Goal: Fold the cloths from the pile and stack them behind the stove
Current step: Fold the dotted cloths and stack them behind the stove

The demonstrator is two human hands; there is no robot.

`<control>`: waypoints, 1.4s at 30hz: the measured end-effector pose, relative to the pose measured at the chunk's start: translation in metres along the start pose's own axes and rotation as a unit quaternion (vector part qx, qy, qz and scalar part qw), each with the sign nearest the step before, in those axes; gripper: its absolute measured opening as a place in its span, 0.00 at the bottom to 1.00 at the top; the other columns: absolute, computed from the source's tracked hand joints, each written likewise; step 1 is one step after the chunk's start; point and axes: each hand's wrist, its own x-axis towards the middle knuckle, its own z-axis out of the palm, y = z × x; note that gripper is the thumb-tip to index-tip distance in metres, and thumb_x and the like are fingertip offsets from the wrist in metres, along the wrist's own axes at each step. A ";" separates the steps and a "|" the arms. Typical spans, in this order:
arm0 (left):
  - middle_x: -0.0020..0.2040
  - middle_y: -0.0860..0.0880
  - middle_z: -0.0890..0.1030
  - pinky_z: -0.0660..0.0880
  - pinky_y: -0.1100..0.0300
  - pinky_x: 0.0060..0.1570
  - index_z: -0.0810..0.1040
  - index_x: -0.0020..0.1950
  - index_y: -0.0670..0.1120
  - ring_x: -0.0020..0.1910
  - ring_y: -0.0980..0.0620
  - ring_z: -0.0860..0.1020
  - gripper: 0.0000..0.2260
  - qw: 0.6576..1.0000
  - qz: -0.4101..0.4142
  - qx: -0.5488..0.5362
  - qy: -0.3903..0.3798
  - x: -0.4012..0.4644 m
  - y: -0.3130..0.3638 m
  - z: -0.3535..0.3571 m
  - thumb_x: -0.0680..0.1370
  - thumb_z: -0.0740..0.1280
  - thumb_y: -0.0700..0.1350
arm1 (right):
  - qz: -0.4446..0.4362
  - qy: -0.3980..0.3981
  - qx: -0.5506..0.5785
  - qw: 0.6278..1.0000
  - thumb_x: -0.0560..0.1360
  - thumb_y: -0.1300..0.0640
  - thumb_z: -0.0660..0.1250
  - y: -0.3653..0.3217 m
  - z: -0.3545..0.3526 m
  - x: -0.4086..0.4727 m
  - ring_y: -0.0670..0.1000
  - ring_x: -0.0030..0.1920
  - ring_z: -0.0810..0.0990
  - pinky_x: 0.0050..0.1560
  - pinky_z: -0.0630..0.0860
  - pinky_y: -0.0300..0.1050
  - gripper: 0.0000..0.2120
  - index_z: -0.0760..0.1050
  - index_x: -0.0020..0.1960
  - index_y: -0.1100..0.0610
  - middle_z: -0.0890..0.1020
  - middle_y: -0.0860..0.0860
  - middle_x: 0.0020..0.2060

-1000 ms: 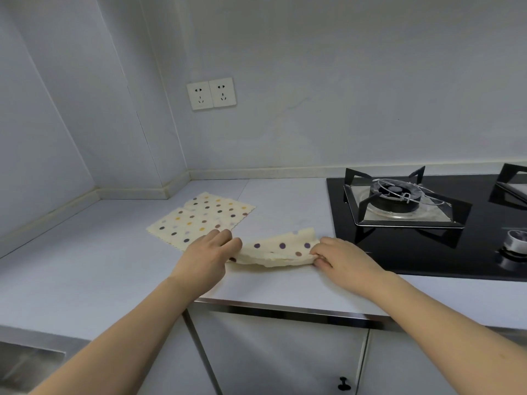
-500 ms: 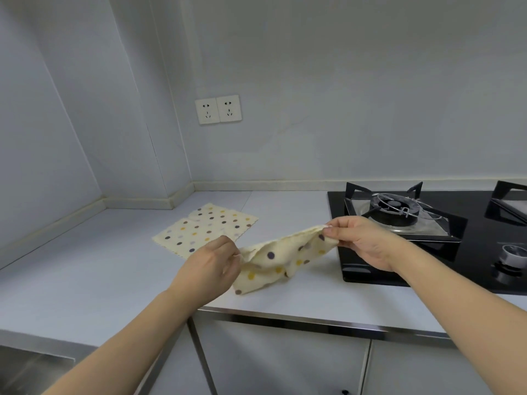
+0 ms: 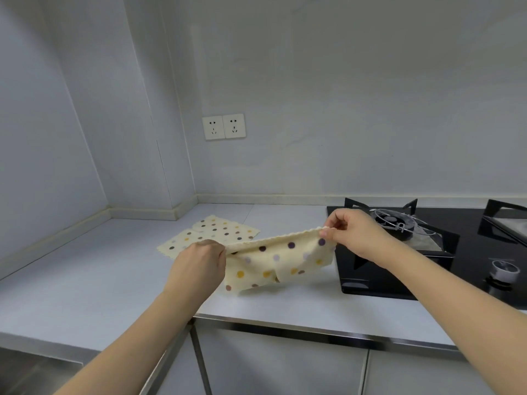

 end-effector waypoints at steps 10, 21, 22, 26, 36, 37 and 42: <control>0.49 0.58 0.83 0.70 0.64 0.49 0.85 0.52 0.48 0.50 0.53 0.79 0.08 0.985 -0.057 -0.163 -0.010 0.010 0.029 -0.054 0.78 0.67 0.42 | -0.123 0.173 -0.173 0.962 0.75 0.56 0.69 -0.007 -0.010 0.001 0.50 0.42 0.76 0.42 0.73 0.46 0.06 0.74 0.42 0.55 0.78 0.47 0.40; 0.40 0.54 0.84 0.77 0.54 0.44 0.83 0.43 0.48 0.42 0.49 0.79 0.07 0.988 -0.102 -0.112 -0.023 0.023 0.023 -0.074 0.76 0.65 0.41 | 0.026 -0.046 0.339 0.939 0.64 0.61 0.73 -0.012 -0.021 0.001 0.49 0.39 0.81 0.41 0.79 0.38 0.08 0.75 0.40 0.58 0.82 0.53 0.37; 0.35 0.53 0.83 0.76 0.55 0.41 0.83 0.40 0.47 0.40 0.48 0.79 0.07 0.985 -0.118 -0.125 -0.016 0.023 0.023 -0.075 0.75 0.66 0.40 | 0.026 -0.050 0.338 0.940 0.65 0.61 0.73 -0.012 -0.020 0.002 0.49 0.39 0.82 0.42 0.79 0.39 0.08 0.76 0.42 0.58 0.83 0.53 0.37; 0.31 0.54 0.79 0.72 0.57 0.35 0.81 0.39 0.44 0.38 0.47 0.77 0.07 0.985 -0.152 -0.080 -0.019 0.025 0.020 -0.074 0.74 0.64 0.40 | 0.027 -0.039 0.227 0.973 0.72 0.64 0.71 -0.014 -0.010 0.005 0.52 0.43 0.81 0.51 0.79 0.47 0.03 0.79 0.46 0.60 0.84 0.55 0.41; 0.33 0.55 0.81 0.65 0.65 0.26 0.83 0.38 0.45 0.28 0.53 0.72 0.05 0.947 -0.185 -0.236 -0.113 0.021 0.017 -0.073 0.73 0.70 0.39 | 0.036 0.031 0.350 0.936 0.77 0.58 0.66 -0.006 0.005 0.010 0.52 0.48 0.75 0.55 0.73 0.48 0.03 0.77 0.47 0.57 0.80 0.53 0.45; 0.34 0.55 0.81 0.66 0.65 0.25 0.83 0.38 0.46 0.29 0.54 0.73 0.06 0.958 -0.174 -0.198 -0.108 0.021 0.019 -0.073 0.73 0.69 0.39 | 0.037 0.030 0.347 0.937 0.77 0.58 0.66 -0.006 0.008 0.009 0.52 0.48 0.75 0.54 0.73 0.47 0.03 0.76 0.46 0.58 0.80 0.53 0.45; 0.38 0.51 0.81 0.67 0.64 0.27 0.78 0.38 0.44 0.32 0.54 0.73 0.03 0.958 -0.181 -0.199 -0.098 0.023 0.018 -0.068 0.72 0.67 0.37 | 0.041 0.030 0.346 0.937 0.73 0.58 0.70 -0.003 0.007 0.007 0.51 0.45 0.76 0.50 0.73 0.47 0.07 0.74 0.39 0.58 0.80 0.52 0.37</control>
